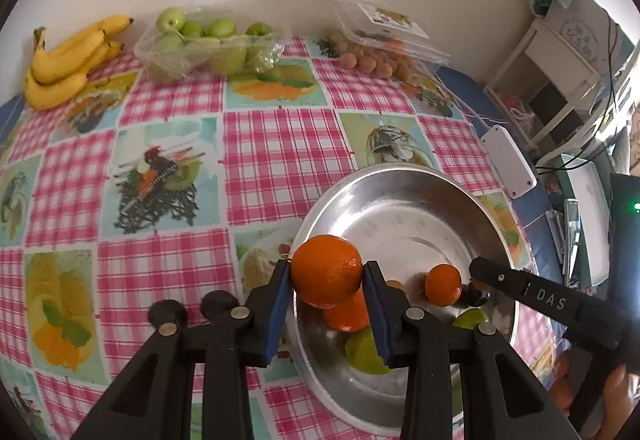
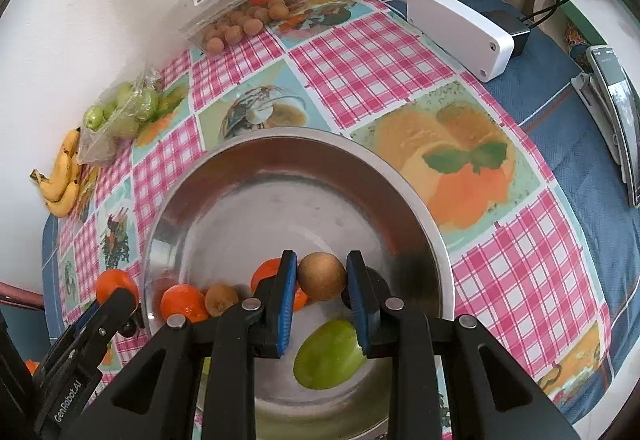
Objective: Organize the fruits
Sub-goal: 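Carry the brown fruit and orange over the steel bowl with both tools, then open the right tool releasing the brown fruit while the left tool releases the orange into the bowl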
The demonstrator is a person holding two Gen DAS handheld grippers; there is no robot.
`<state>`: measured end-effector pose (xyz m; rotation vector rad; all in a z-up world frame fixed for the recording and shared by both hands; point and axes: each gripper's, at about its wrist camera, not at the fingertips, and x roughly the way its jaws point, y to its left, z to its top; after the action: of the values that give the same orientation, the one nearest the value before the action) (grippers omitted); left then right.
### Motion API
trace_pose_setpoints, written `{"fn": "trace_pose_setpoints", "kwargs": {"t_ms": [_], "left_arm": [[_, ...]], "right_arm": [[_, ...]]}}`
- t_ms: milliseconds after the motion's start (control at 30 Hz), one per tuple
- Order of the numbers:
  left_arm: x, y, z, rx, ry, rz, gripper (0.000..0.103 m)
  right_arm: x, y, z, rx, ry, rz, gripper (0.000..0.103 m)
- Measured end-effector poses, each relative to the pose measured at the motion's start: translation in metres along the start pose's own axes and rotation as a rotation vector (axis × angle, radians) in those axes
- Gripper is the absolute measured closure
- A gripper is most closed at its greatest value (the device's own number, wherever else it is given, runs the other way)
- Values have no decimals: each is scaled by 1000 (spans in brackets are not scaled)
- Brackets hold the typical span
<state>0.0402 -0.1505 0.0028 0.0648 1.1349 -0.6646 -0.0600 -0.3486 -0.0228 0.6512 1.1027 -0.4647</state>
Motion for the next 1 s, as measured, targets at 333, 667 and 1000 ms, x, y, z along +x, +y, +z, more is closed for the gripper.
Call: {"fn": "trace_pose_setpoints", "kwargs": {"t_ms": [333, 667, 1000], "left_arm": [[15, -5, 0, 23, 16, 27, 64], [13, -10, 1, 47, 19, 41, 59], [-14, -10, 7, 27, -4, 87, 40]], "right_arm": [[9, -2, 1, 20, 20, -13, 76], [4, -3, 4, 25, 11, -39, 65], [-23, 2, 5, 6, -47, -47, 51]]}}
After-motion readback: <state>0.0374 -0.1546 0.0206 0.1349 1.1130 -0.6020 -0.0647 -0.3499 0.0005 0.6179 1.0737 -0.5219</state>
